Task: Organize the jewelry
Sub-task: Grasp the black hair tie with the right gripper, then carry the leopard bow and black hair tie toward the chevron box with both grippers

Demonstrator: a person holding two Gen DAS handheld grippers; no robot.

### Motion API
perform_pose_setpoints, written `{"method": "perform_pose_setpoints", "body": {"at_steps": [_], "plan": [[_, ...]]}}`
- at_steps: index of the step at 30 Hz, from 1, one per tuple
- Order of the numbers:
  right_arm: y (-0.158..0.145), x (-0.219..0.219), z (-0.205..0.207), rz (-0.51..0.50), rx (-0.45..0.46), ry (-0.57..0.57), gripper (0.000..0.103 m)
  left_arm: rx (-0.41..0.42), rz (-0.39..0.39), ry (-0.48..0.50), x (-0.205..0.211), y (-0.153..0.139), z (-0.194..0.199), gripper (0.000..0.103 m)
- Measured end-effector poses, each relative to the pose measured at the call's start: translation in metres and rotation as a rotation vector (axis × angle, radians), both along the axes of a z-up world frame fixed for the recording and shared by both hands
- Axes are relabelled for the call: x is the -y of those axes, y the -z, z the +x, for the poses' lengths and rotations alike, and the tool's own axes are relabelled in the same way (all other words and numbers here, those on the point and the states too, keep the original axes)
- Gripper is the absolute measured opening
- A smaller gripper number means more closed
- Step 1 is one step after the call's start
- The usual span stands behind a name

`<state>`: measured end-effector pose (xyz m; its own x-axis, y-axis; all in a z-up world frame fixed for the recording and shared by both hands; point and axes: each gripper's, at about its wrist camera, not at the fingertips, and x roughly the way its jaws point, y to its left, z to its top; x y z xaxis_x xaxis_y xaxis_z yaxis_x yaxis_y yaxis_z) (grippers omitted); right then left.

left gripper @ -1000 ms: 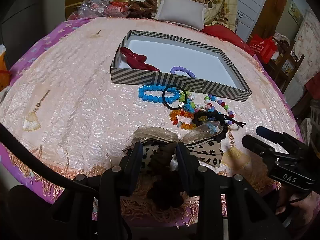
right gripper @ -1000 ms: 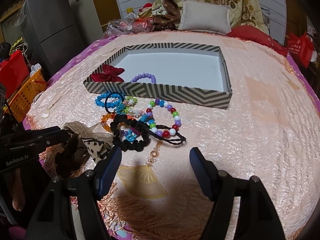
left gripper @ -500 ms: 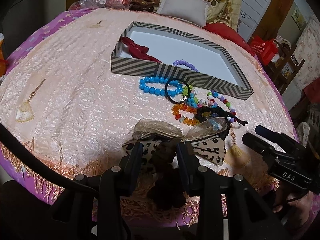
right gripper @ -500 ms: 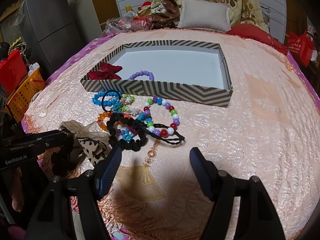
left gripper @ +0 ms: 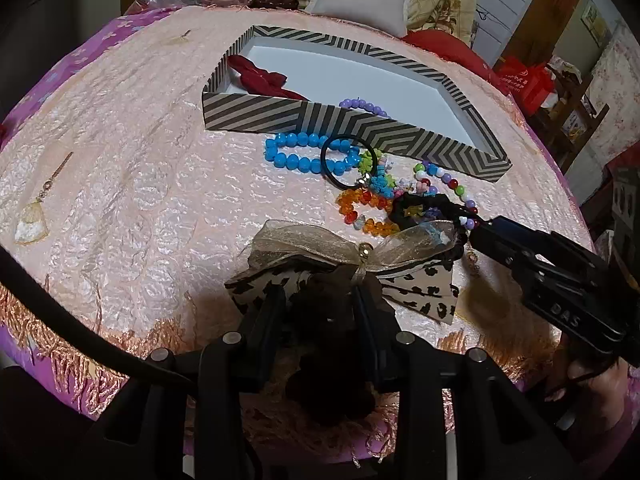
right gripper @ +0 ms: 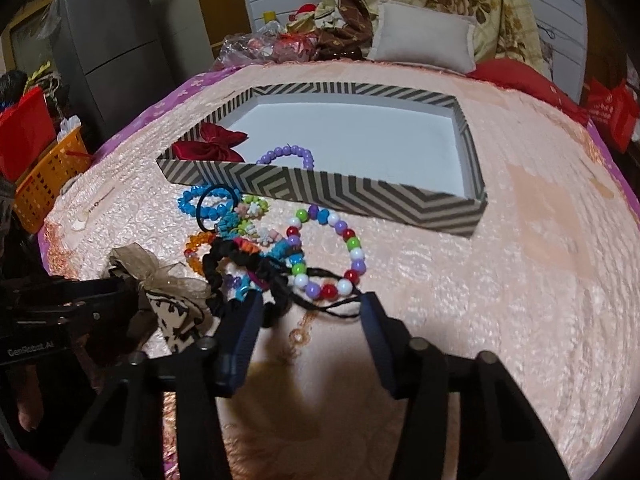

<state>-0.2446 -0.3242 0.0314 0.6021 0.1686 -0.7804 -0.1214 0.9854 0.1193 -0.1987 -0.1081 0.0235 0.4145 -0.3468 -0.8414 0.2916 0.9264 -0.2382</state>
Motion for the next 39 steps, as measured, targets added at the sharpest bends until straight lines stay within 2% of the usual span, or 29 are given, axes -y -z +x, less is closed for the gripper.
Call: {"method": "perform_pose_setpoints", "body": {"at_steps": [1, 2, 3, 11, 19, 20, 22, 23, 24, 26, 29, 31, 33, 34, 37, 39], "plan": [[0.001, 0.0, 0.002, 0.001, -0.006, -0.008, 0.03, 0.001, 0.002, 0.001, 0.0, 0.0, 0.0, 0.024], [0.002, 0.0, 0.003, 0.014, -0.011, -0.022, 0.016, 0.004, 0.008, 0.005, 0.001, 0.0, 0.0, 0.024], [0.002, 0.001, 0.003, 0.018, -0.009, -0.02, 0.012, 0.008, 0.013, 0.007, 0.001, 0.001, 0.0, 0.024], [-0.026, 0.023, -0.008, 0.063, 0.065, 0.021, 0.004, 0.008, 0.02, 0.005, 0.003, 0.002, 0.002, 0.024], [-0.028, 0.03, -0.014, 0.072, 0.032, 0.002, 0.005, 0.004, 0.015, -0.001, 0.002, 0.002, 0.003, 0.024], [-0.028, 0.028, -0.014, 0.048, 0.037, 0.005, 0.011, 0.005, 0.016, -0.001, 0.002, 0.002, 0.003, 0.024], [-0.028, 0.025, -0.01, 0.009, 0.047, -0.007, 0.035, 0.007, 0.017, -0.001, 0.002, 0.002, 0.003, 0.024], [-0.029, 0.023, -0.009, -0.002, 0.057, -0.016, 0.057, 0.006, 0.016, -0.002, 0.002, 0.003, 0.003, 0.024], [-0.03, 0.02, -0.007, -0.034, 0.082, -0.037, 0.069, 0.005, 0.014, -0.002, 0.002, 0.003, 0.003, 0.024], [-0.03, 0.016, -0.003, -0.087, 0.106, -0.072, 0.07, 0.003, 0.01, -0.003, 0.001, 0.003, 0.003, 0.024], [-0.017, 0.019, 0.014, -0.11, 0.061, -0.109, 0.07, 0.002, 0.011, -0.002, 0.001, 0.002, 0.004, 0.024], [-0.007, 0.026, 0.024, -0.065, 0.012, -0.113, 0.063, 0.005, 0.017, 0.002, 0.002, 0.002, 0.004, 0.024], [-0.001, 0.033, 0.027, -0.001, -0.024, -0.118, 0.01, 0.01, 0.024, 0.009, 0.003, 0.003, 0.003, 0.024], [-0.002, 0.036, 0.024, 0.027, -0.023, -0.112, 0.005, 0.012, 0.028, 0.012, 0.003, 0.003, 0.003, 0.024], [-0.013, 0.043, 0.009, 0.095, 0.021, -0.085, 0.005, 0.019, 0.02, 0.012, 0.002, 0.003, 0.003, 0.022], [-0.025, 0.047, 0.0, 0.136, 0.044, -0.072, 0.005, 0.018, 0.003, 0.0, -0.001, 0.003, 0.004, 0.008]]}}
